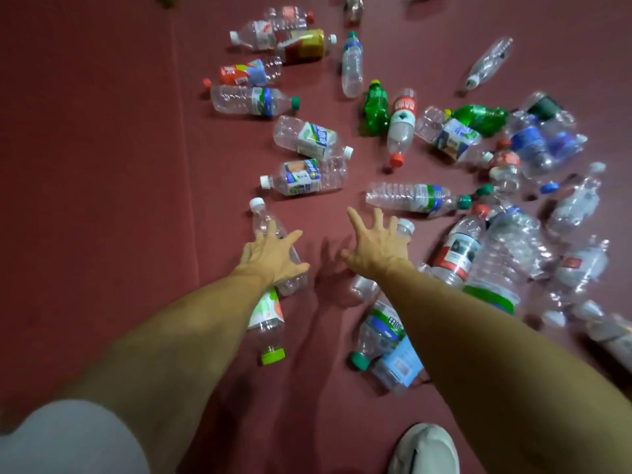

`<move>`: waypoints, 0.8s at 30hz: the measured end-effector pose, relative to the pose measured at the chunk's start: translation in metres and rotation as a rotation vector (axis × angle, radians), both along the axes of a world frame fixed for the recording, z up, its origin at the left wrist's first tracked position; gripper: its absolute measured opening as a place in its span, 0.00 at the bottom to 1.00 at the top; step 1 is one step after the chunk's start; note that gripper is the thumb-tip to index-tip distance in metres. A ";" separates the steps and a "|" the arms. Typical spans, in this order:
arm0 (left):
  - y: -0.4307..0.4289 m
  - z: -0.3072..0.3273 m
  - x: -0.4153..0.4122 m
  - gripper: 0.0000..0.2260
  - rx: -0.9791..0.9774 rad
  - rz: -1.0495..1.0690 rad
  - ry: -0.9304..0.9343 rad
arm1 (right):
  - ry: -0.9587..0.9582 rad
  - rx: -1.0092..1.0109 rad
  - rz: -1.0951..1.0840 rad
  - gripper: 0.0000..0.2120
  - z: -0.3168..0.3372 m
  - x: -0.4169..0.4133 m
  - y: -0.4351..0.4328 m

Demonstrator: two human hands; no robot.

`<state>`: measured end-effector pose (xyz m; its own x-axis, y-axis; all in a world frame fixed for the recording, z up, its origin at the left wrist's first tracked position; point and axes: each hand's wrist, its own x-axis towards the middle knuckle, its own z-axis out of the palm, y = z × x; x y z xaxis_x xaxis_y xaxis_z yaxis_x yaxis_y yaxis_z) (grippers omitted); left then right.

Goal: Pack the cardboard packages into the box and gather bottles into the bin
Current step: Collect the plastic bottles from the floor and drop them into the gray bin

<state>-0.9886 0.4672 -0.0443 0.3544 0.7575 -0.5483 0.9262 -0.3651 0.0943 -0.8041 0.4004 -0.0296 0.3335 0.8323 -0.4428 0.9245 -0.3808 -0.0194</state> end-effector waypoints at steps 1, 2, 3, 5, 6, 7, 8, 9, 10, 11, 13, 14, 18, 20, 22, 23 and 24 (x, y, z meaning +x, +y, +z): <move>-0.003 -0.004 0.007 0.35 0.022 -0.015 0.017 | -0.035 0.009 -0.017 0.40 -0.007 0.006 -0.007; -0.005 -0.007 0.014 0.34 0.045 -0.024 0.026 | -0.056 0.011 -0.031 0.41 -0.012 0.012 -0.014; -0.006 -0.009 0.019 0.33 0.065 -0.033 0.026 | -0.066 0.005 -0.042 0.42 -0.017 0.017 -0.018; -0.006 -0.013 0.027 0.32 0.097 -0.050 0.012 | -0.056 -0.019 -0.058 0.43 -0.024 0.023 -0.023; -0.006 -0.015 0.031 0.31 0.109 -0.057 0.002 | -0.040 -0.028 -0.071 0.43 -0.027 0.026 -0.024; -0.005 -0.018 0.035 0.31 0.120 -0.059 -0.003 | -0.022 -0.030 -0.083 0.42 -0.029 0.028 -0.023; -0.004 -0.020 0.037 0.32 0.127 -0.057 -0.006 | -0.004 -0.025 -0.085 0.42 -0.032 0.028 -0.022; -0.004 -0.022 0.038 0.32 0.129 -0.051 -0.009 | 0.013 -0.017 -0.081 0.41 -0.034 0.027 -0.020; -0.004 -0.023 0.036 0.33 0.128 -0.041 -0.015 | 0.027 -0.006 -0.071 0.40 -0.035 0.024 -0.018; -0.005 -0.024 0.033 0.34 0.126 -0.027 -0.030 | 0.035 0.002 -0.057 0.40 -0.036 0.021 -0.016; -0.007 -0.026 0.022 0.37 0.116 -0.004 -0.084 | 0.042 0.006 -0.011 0.40 -0.035 0.014 -0.010; -0.008 -0.028 0.016 0.38 0.105 0.000 -0.114 | 0.050 0.008 0.009 0.40 -0.034 0.010 -0.007; -0.018 -0.030 -0.003 0.48 -0.006 0.008 -0.207 | 0.096 0.040 0.061 0.35 -0.031 -0.003 -0.002; -0.023 -0.027 -0.010 0.52 -0.036 -0.027 -0.189 | 0.133 0.048 0.063 0.34 -0.031 -0.010 0.001; -0.029 -0.026 -0.019 0.56 -0.042 -0.063 -0.122 | 0.154 0.036 0.055 0.35 -0.032 -0.016 0.003; -0.031 -0.027 -0.025 0.57 -0.051 -0.056 -0.091 | 0.161 0.024 0.051 0.36 -0.034 -0.019 0.004; -0.035 -0.028 -0.030 0.58 -0.062 -0.036 -0.065 | 0.167 0.014 0.049 0.37 -0.035 -0.021 0.004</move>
